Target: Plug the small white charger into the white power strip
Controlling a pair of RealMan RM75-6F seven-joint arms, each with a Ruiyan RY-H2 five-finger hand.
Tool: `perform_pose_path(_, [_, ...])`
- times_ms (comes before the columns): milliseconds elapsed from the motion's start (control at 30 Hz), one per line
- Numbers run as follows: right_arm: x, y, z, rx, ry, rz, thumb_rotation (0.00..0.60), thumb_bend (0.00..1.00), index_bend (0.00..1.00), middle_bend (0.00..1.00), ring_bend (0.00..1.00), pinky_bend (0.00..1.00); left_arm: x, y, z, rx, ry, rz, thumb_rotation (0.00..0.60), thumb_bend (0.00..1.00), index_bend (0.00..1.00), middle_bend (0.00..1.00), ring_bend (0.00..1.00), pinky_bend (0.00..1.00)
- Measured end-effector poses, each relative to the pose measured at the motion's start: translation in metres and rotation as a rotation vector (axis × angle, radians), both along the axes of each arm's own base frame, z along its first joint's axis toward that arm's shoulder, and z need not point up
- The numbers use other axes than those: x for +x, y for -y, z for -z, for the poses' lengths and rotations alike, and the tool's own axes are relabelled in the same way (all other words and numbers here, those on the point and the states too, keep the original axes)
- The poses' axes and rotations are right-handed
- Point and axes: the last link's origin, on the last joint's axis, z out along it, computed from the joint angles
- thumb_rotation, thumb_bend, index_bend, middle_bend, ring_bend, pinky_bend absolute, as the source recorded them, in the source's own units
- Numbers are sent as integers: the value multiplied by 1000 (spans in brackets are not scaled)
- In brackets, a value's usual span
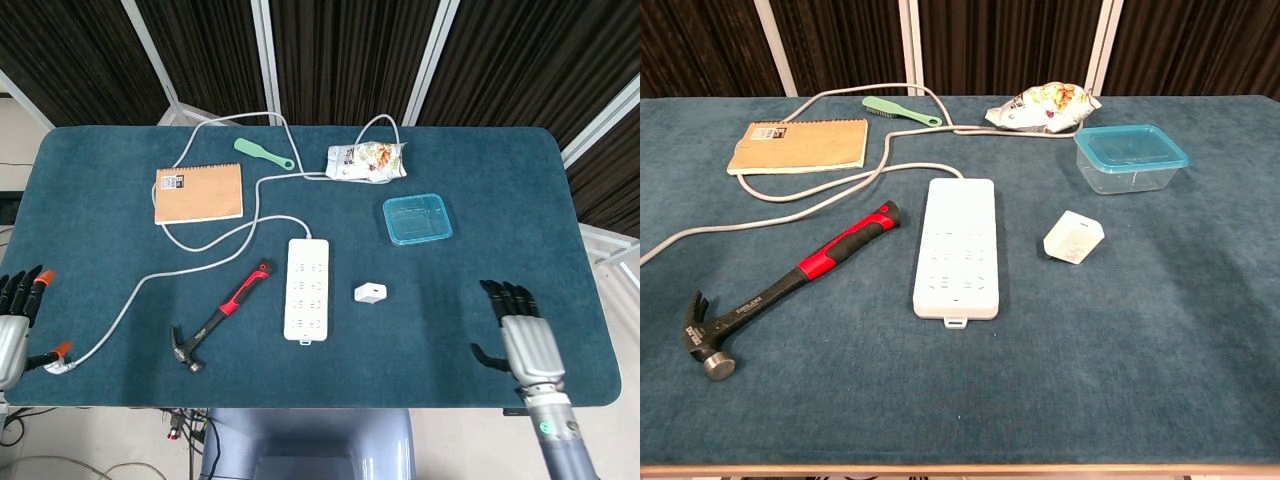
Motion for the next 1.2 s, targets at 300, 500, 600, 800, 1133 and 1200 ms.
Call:
perform_pose_path(300, [36,37,48,72,67,73,600,339,184,177,0,0,0,-1,-3,16,15,21,600,0,0,0,0,0])
perform_pose_path(500, [50,61,76,80,59,88,600,339,233,197,4,0,0,-4,-5,18,57,38,600,0,0,0,0,0])
perform_pose_path(600, [53,69,89,84,49,95,600,338,272,230,16,0,0,-5,-5,14,78,45,600,0,0,0,0,0])
perform_pose_path(800, [56,82,108,82,16,92,600,339,315,288,52,0,0,-6,-4,2,81,47,600,0,0,0,0,0])
perform_pose_path(1133, [60,93,132,73,37,117,600,338,331,336,84,0,0,-8,-2,-22,92,35,600,0,0,0,0,0])
perform_pose_path(1200, [63,94,136,75,45,114,600,338,333,343,87,0,0,-9,-2,-25,95,35,600,0,0,0,0,0])
